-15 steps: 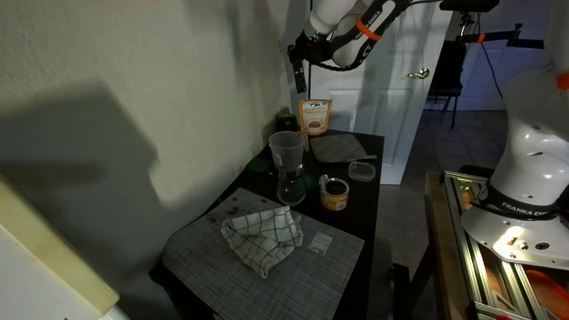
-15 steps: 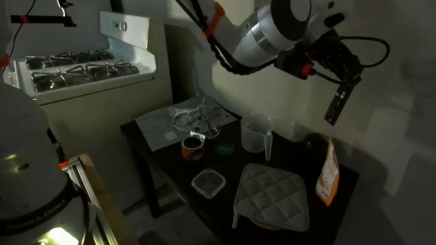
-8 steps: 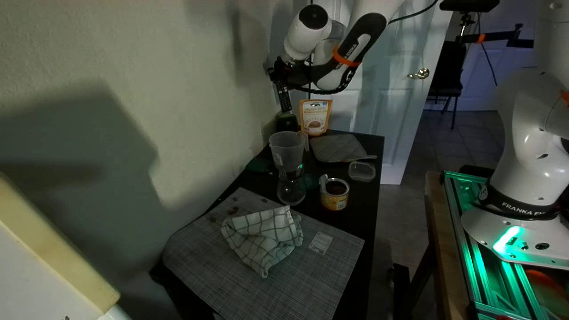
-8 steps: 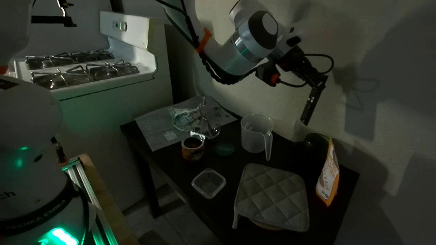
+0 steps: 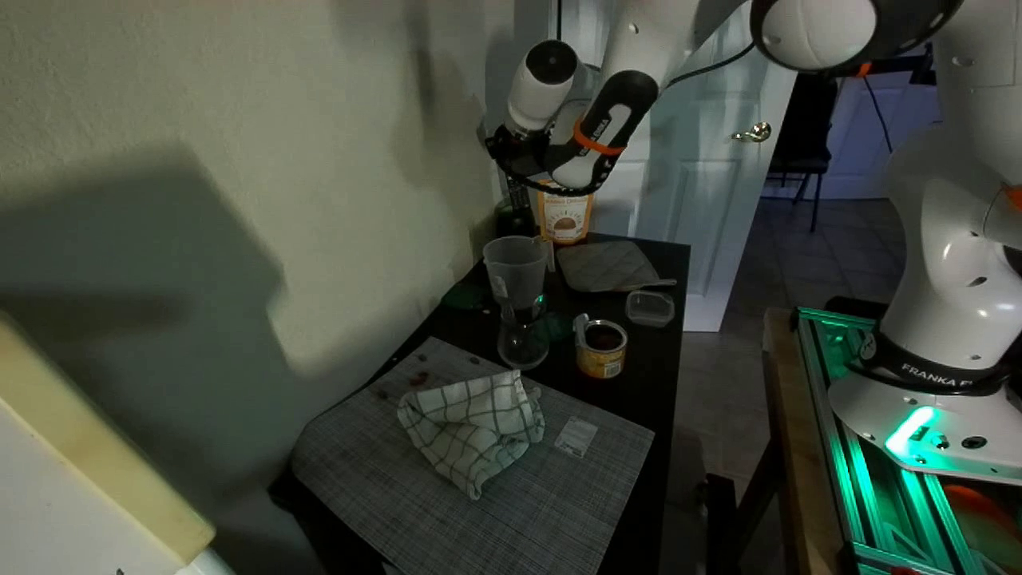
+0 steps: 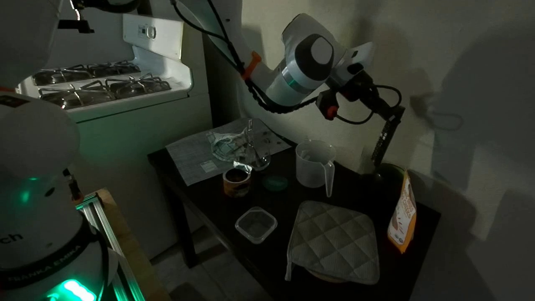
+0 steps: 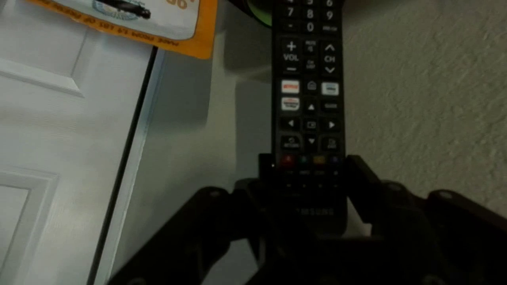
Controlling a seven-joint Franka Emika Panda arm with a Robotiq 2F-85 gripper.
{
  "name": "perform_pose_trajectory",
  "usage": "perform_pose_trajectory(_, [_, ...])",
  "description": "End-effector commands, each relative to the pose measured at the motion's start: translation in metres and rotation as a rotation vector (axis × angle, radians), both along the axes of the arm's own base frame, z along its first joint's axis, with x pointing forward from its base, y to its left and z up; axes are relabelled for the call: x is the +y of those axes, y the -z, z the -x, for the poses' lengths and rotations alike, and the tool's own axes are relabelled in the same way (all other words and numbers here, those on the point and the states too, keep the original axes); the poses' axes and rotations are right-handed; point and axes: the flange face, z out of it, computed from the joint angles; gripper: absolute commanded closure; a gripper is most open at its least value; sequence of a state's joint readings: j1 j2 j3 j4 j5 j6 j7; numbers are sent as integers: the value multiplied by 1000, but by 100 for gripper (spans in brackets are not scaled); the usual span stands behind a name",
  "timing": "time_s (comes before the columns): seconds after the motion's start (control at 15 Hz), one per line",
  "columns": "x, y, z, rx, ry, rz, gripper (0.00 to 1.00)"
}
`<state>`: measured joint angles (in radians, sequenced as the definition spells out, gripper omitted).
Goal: Pick up the black remote from the clear measuring cup and put it in the black mug
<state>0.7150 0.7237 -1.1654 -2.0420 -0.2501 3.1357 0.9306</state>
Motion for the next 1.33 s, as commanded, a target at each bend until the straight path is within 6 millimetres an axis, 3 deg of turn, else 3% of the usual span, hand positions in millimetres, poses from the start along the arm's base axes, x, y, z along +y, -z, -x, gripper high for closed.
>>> perform_pose_trajectory(0.0, [2, 8, -10, -43, 34, 34, 77])
perform_pose_trajectory(0.53, [-16, 19, -20, -53, 80, 96, 77])
perform_pose_trajectory(0.93, [-26, 51, -25, -15, 86, 102, 77])
perform_pose_trajectory(1.27, [-23, 80, -32, 16, 73, 53, 77])
